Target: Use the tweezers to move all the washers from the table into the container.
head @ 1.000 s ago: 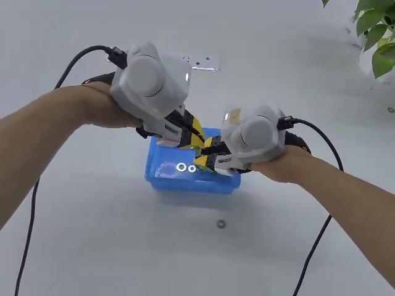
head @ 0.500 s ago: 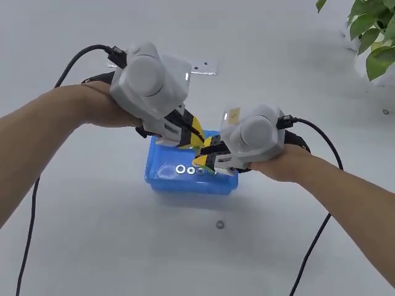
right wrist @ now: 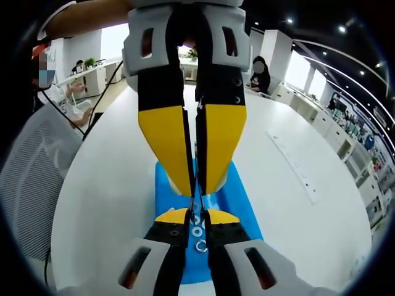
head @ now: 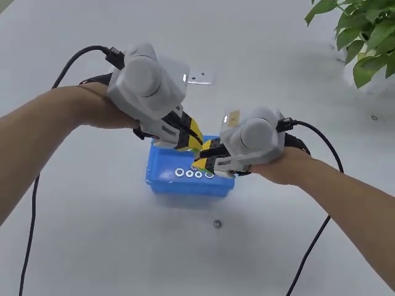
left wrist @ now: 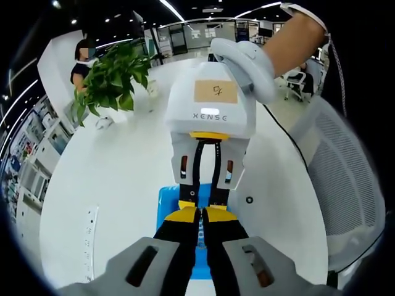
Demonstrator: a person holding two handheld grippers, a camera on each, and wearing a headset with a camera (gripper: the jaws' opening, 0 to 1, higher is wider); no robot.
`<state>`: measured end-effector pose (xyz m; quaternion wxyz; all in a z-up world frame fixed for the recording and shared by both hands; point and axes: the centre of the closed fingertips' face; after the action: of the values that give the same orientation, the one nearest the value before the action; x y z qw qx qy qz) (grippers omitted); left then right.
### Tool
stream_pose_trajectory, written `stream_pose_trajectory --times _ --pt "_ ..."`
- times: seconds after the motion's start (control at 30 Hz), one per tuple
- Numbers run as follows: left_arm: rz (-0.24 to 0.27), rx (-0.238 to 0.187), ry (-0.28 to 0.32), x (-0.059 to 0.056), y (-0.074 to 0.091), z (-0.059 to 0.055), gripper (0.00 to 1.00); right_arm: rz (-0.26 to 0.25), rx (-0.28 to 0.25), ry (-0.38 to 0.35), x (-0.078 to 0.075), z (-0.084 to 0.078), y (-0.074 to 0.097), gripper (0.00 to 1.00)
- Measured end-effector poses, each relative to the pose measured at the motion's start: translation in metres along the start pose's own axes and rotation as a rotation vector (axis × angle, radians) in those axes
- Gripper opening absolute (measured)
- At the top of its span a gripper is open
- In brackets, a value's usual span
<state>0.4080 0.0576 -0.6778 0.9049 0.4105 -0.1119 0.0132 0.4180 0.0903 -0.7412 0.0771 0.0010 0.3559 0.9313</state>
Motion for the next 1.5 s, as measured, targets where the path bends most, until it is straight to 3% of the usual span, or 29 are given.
stream_pose_trajectory --times 0.43,0.77,1.07,1.5 --pt "0.013 0.006 -0.024 -0.022 0.012 0.02 0.06 -0.016 -0.009 0.011 0.022 0.007 0.02 0.11" --pt "0.002 -0.002 -0.023 -0.045 0.007 0.029 0.06 -0.007 0.006 0.004 0.045 -0.004 0.03 0.11" --pt "-0.022 -0.016 -0.007 -0.066 -0.008 0.031 0.06 0.02 0.039 -0.006 0.065 -0.022 0.03 0.11" --pt "-0.054 -0.015 0.008 -0.078 -0.024 0.027 0.06 0.035 0.064 -0.024 0.078 -0.043 0.028 0.11"
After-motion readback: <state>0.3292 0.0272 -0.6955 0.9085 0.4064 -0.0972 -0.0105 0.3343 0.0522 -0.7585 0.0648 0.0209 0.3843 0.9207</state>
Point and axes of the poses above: the centre of the closed fingertips' face, and the gripper's own axes: y roughly backward along the fingers, x roughly to its left, z roughly out of its top, and after that the axes turned 7 degrees about -y, right-handed
